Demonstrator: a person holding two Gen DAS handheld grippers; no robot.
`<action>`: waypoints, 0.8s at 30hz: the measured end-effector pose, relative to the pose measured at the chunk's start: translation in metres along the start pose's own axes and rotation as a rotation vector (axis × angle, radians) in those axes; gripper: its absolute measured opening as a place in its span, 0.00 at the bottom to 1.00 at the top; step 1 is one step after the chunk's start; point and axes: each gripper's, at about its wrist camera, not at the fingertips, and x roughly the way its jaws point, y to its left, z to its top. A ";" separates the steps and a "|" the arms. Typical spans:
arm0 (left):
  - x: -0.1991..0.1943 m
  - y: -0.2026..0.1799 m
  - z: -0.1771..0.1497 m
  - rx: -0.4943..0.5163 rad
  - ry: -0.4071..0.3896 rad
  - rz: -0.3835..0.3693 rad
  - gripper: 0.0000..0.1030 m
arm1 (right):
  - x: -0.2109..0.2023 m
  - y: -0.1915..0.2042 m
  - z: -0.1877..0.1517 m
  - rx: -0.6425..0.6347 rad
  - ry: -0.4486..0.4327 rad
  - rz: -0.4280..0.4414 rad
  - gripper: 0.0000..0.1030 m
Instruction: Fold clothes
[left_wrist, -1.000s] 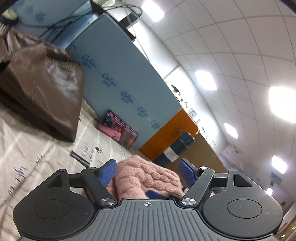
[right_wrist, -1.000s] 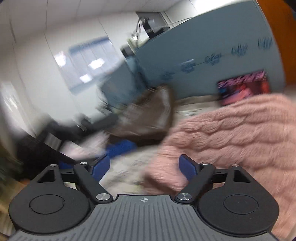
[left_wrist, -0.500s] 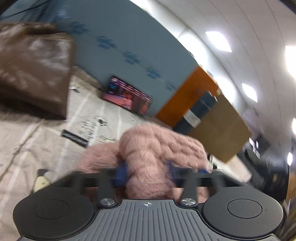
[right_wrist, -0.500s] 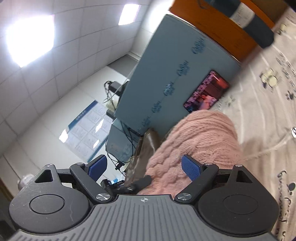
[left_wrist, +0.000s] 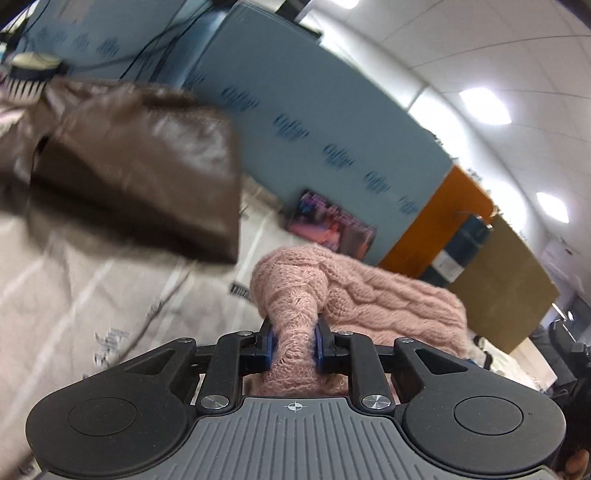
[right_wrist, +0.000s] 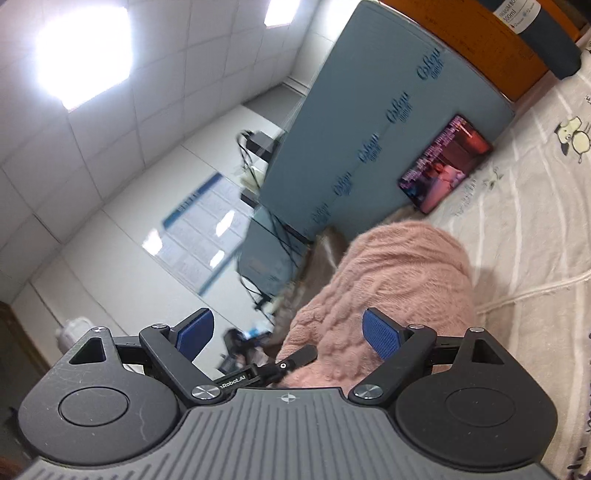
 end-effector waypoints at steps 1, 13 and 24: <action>0.003 0.001 -0.001 -0.007 0.006 0.001 0.22 | 0.002 -0.002 0.000 0.003 0.004 -0.035 0.84; 0.017 -0.013 -0.013 0.079 0.014 0.086 0.45 | 0.011 -0.016 -0.004 -0.028 0.022 -0.259 0.77; -0.004 -0.001 -0.012 -0.080 -0.027 0.112 0.96 | -0.007 0.004 -0.006 -0.141 -0.176 -0.452 0.95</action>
